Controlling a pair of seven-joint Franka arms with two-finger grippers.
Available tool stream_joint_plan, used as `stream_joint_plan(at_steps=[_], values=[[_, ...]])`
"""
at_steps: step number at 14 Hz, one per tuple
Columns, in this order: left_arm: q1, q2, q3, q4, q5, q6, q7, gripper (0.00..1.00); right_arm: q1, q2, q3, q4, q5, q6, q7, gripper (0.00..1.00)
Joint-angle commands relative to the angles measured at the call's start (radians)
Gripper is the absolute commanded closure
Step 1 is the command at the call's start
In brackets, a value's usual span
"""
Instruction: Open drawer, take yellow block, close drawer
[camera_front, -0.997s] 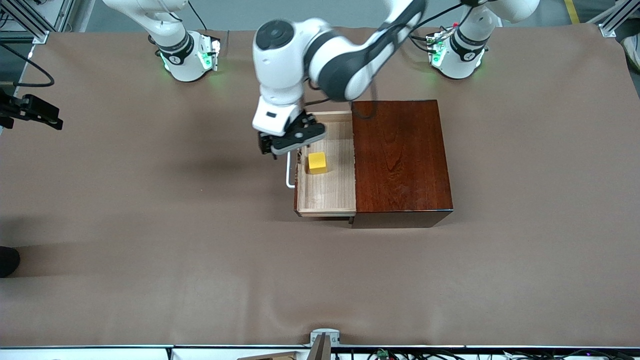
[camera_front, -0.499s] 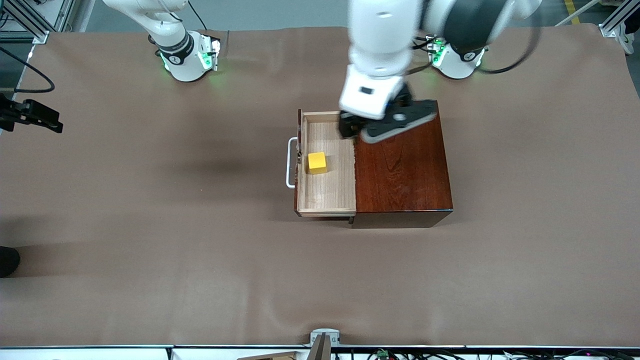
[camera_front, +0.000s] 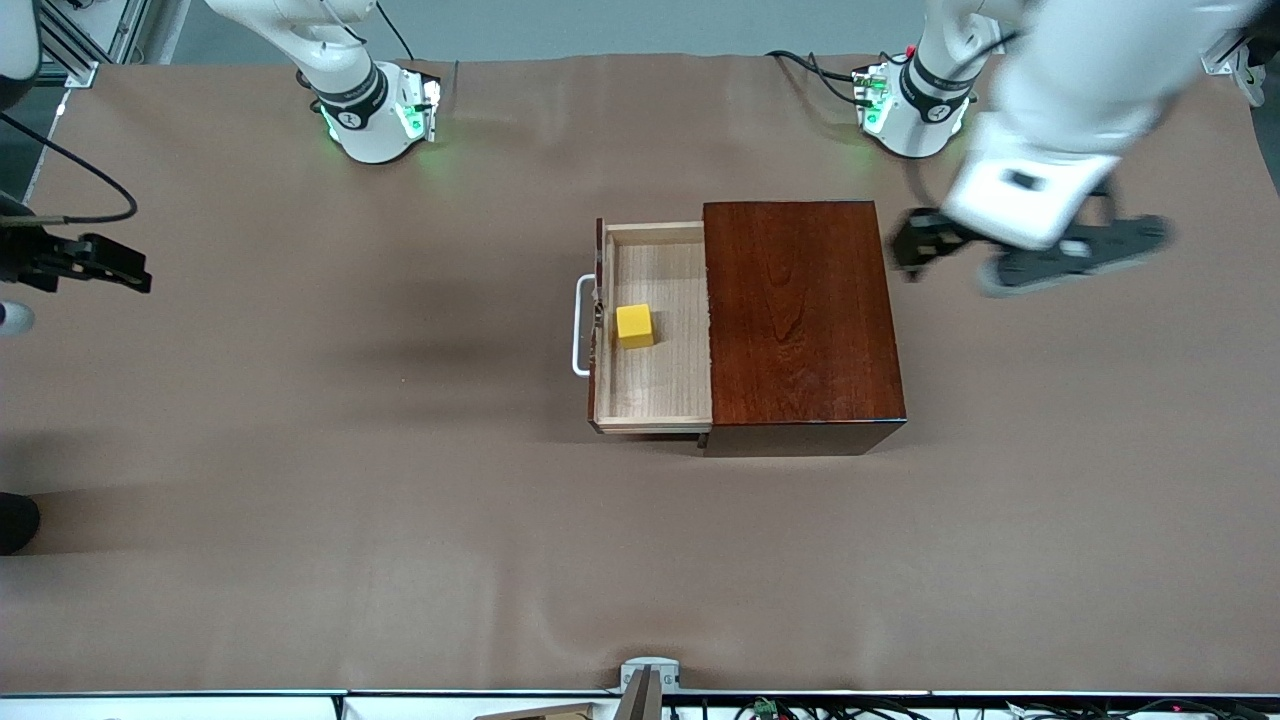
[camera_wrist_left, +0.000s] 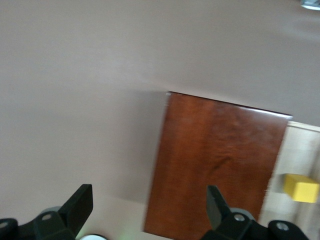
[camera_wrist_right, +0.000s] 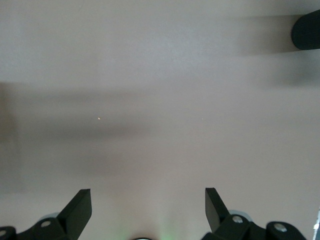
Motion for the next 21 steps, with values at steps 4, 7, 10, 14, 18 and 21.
stream_joint_plan(at_steps=[4,7,10,14,18,21], values=[[0.187,-0.111,-0.016,-0.146,-0.009,0.008,0.228,0.00,0.075,0.017,0.005,0.007,0.104,0.003,0.356,0.00],[0.239,-0.113,-0.015,-0.170,0.002,0.020,0.267,0.00,0.122,0.034,0.005,0.007,0.151,-0.005,0.604,0.00],[0.273,-0.127,-0.016,-0.205,0.002,0.038,0.318,0.00,0.174,0.046,0.005,0.007,0.202,-0.003,0.815,0.00],[0.273,-0.238,-0.018,-0.397,0.002,0.190,0.320,0.00,0.213,0.086,0.005,0.005,0.249,-0.008,0.995,0.00],[0.264,-0.239,-0.028,-0.347,0.000,0.176,0.320,0.00,0.264,0.121,0.005,0.008,0.289,0.012,1.177,0.00],[0.262,-0.237,-0.030,-0.327,0.000,0.147,0.323,0.00,0.296,0.146,0.005,0.005,0.337,0.089,1.361,0.00]])
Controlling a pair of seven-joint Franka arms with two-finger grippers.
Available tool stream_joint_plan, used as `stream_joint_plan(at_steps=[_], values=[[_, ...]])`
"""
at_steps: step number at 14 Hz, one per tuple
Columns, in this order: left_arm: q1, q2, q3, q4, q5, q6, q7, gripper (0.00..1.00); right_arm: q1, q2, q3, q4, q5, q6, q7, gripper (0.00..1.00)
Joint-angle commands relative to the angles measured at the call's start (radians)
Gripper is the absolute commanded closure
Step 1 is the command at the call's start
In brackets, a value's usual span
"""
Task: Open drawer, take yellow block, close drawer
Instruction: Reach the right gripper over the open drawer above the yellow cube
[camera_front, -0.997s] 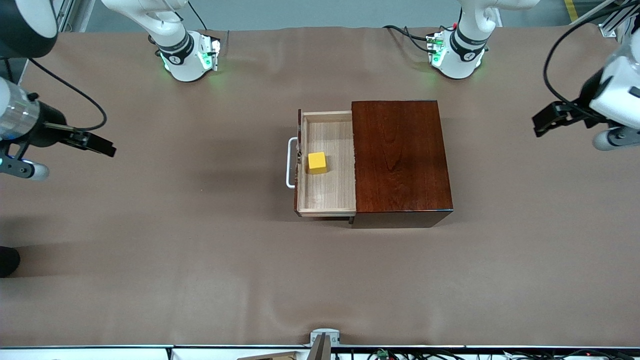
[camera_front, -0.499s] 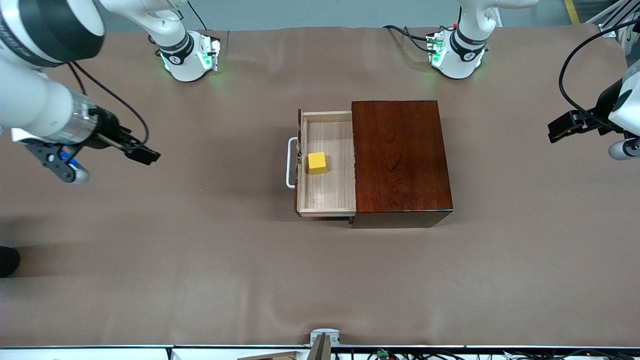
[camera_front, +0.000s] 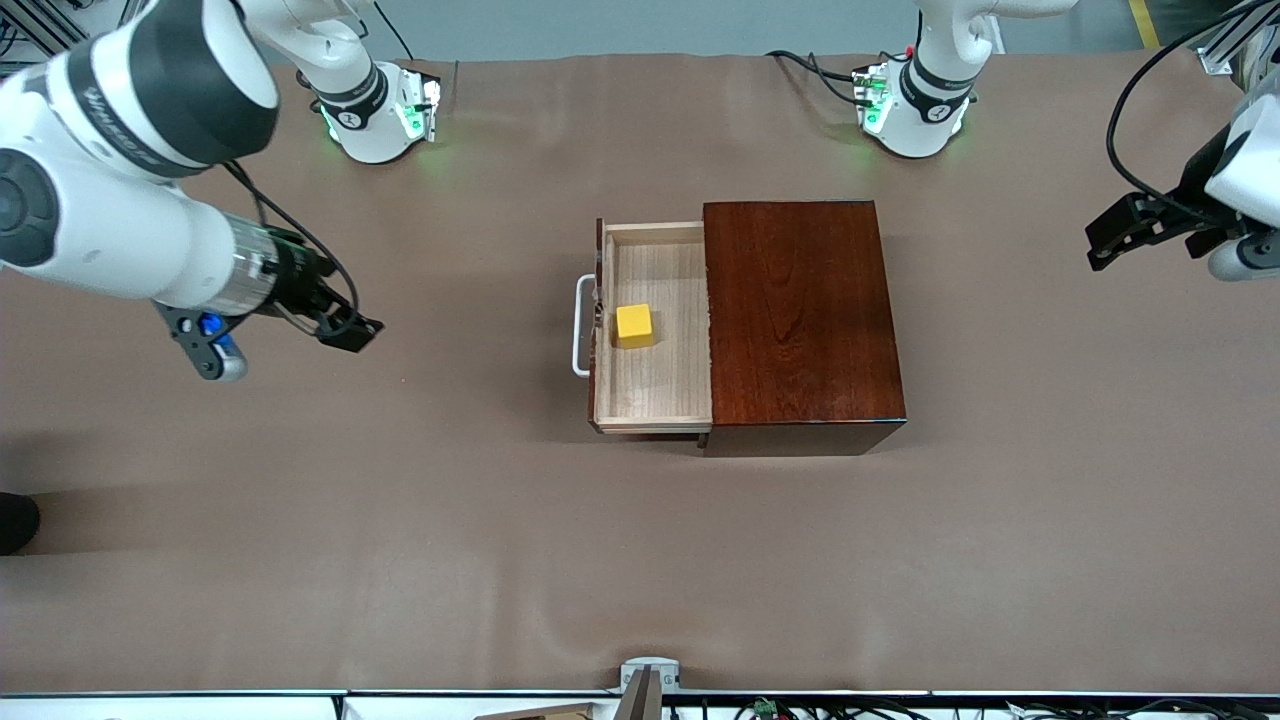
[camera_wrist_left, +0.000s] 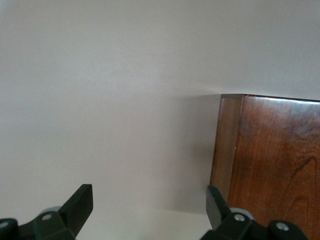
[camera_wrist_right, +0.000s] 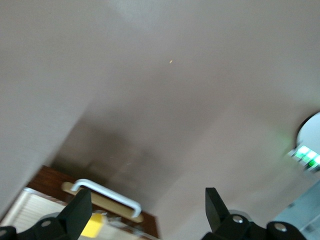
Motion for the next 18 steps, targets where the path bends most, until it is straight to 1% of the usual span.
stream_joint_plan(at_steps=[1,3,7,10,12,16,18], values=[[0.002,-0.014,-0.013,0.005,0.002,-0.029,0.018,0.00,0.051,0.026,-0.006,0.010,0.032,0.043,0.137,0.00],[0.005,-0.015,-0.021,-0.001,0.001,-0.027,0.018,0.00,0.102,0.048,-0.006,0.010,0.030,0.089,0.231,0.00],[0.075,-0.034,-0.098,-0.029,-0.009,-0.020,0.019,0.00,0.215,0.106,-0.008,0.008,0.027,0.193,0.433,0.00],[0.095,-0.054,-0.106,-0.058,-0.009,-0.013,0.021,0.00,0.289,0.156,-0.008,0.010,0.019,0.285,0.570,0.00],[0.155,-0.057,-0.159,-0.060,-0.009,-0.010,0.021,0.00,0.326,0.187,-0.008,0.011,0.019,0.346,0.654,0.00],[0.158,-0.054,-0.159,-0.057,-0.010,0.006,0.021,0.00,0.398,0.241,-0.009,0.011,0.009,0.445,0.746,0.00],[0.158,-0.051,-0.159,-0.055,-0.009,0.008,0.021,0.00,0.430,0.272,-0.009,0.011,-0.014,0.480,0.786,0.00]])
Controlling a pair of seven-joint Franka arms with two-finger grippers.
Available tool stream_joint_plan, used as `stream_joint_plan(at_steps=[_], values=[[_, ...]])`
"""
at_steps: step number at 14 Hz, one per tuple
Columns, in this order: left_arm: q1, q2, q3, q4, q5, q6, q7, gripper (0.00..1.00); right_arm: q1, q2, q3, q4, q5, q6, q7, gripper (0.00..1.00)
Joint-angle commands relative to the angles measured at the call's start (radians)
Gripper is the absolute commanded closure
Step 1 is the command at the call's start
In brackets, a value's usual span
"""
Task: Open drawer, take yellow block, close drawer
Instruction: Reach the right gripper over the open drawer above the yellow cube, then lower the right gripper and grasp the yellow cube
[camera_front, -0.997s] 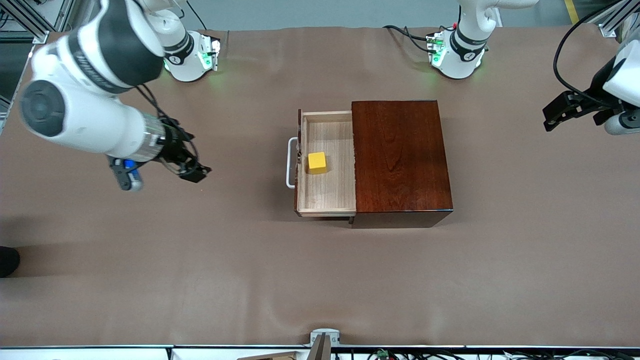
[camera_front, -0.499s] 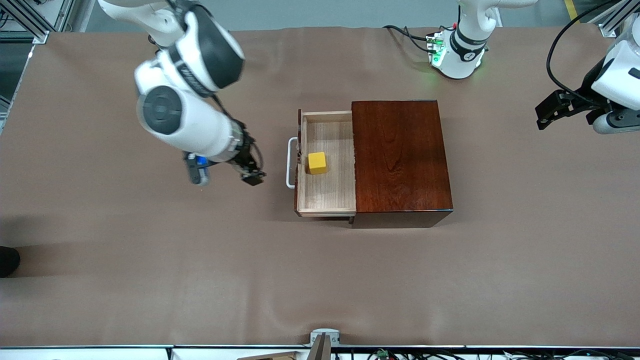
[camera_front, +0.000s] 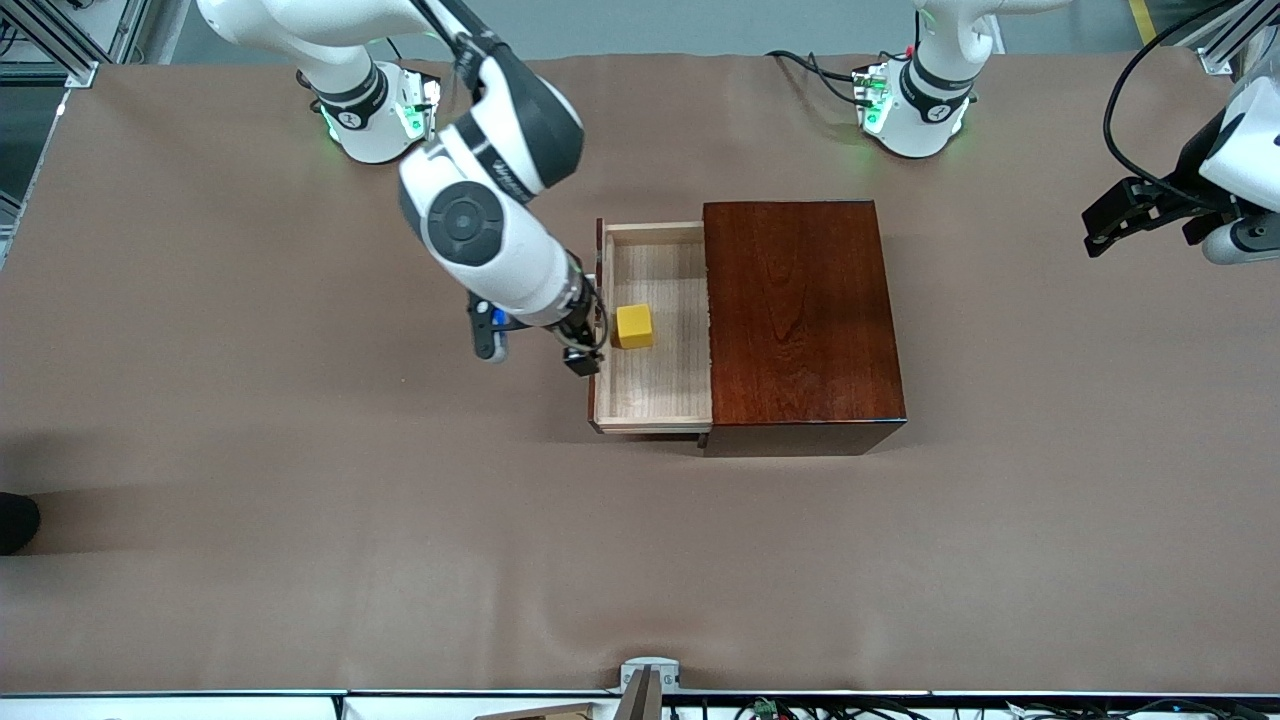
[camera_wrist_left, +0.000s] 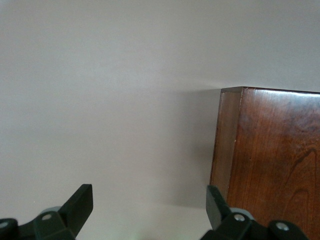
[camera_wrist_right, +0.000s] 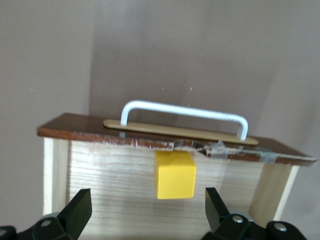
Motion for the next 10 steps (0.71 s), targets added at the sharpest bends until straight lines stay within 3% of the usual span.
stream_joint_plan(at_steps=[1,10], values=[[0.020,-0.026,-0.015,-0.027,-0.009,0.019,0.019,0.00,0.048,0.045,-0.009,0.014,-0.047,0.042,0.070,0.00],[0.022,-0.021,-0.007,-0.027,-0.001,0.042,0.021,0.00,0.119,0.105,-0.010,0.006,-0.078,0.086,0.148,0.00]])
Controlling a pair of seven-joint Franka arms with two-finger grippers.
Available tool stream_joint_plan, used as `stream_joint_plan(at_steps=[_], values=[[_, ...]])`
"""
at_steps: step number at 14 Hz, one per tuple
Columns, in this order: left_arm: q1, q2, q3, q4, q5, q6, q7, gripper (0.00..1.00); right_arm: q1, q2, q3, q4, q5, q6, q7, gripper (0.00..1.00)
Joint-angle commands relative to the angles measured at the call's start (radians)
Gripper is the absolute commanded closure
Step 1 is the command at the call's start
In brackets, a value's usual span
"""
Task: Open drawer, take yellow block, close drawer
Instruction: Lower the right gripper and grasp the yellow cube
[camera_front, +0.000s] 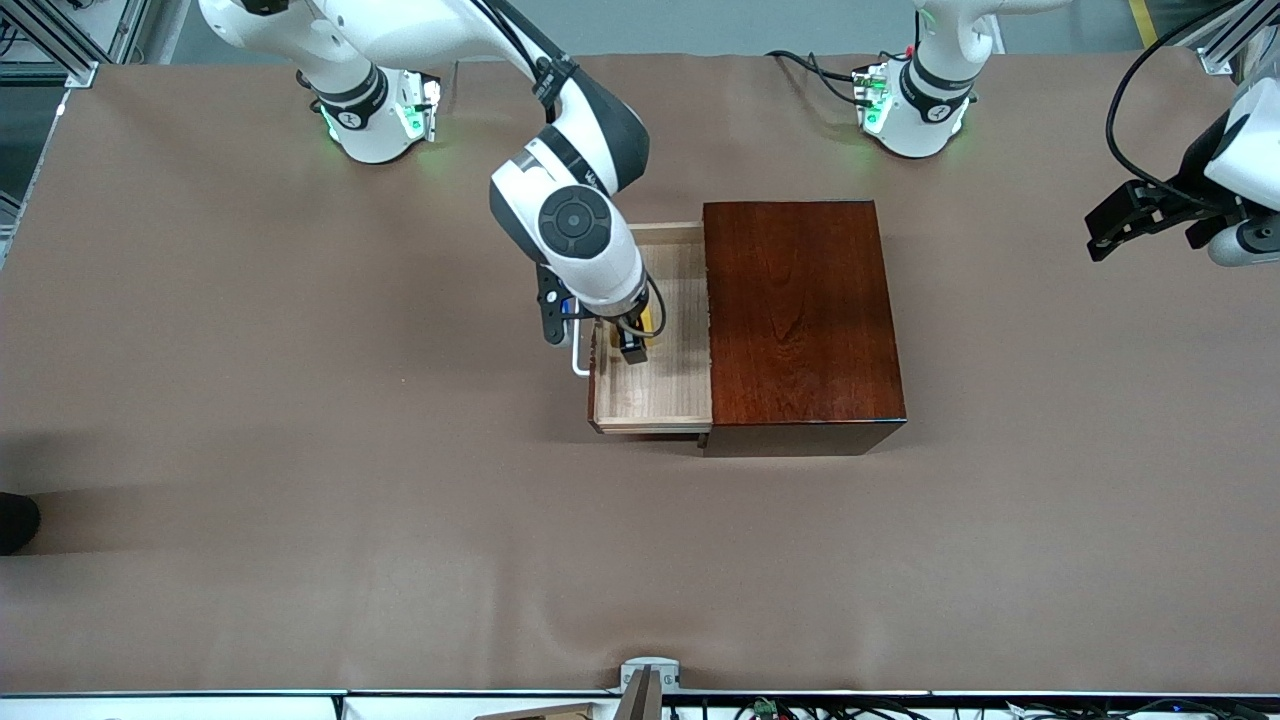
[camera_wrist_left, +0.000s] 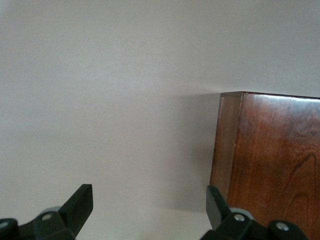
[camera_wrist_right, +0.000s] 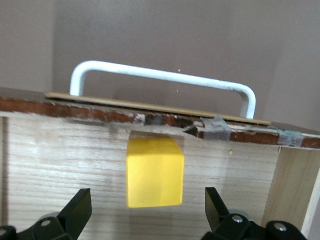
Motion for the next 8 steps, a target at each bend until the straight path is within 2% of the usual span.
stream_joint_plan(at_steps=[1,7,8], values=[[0.018,-0.020,-0.009,-0.023,-0.001,0.021,0.019,0.00,0.022,0.024,-0.009,0.003,-0.038,0.041,0.031,0.00],[0.018,-0.018,-0.009,-0.024,0.001,0.021,0.019,0.00,0.047,0.037,-0.009,-0.018,-0.069,0.030,0.047,0.00],[0.018,-0.018,-0.009,-0.024,0.001,0.021,0.019,0.00,0.047,0.037,-0.009,-0.018,-0.069,0.030,0.044,0.26]])
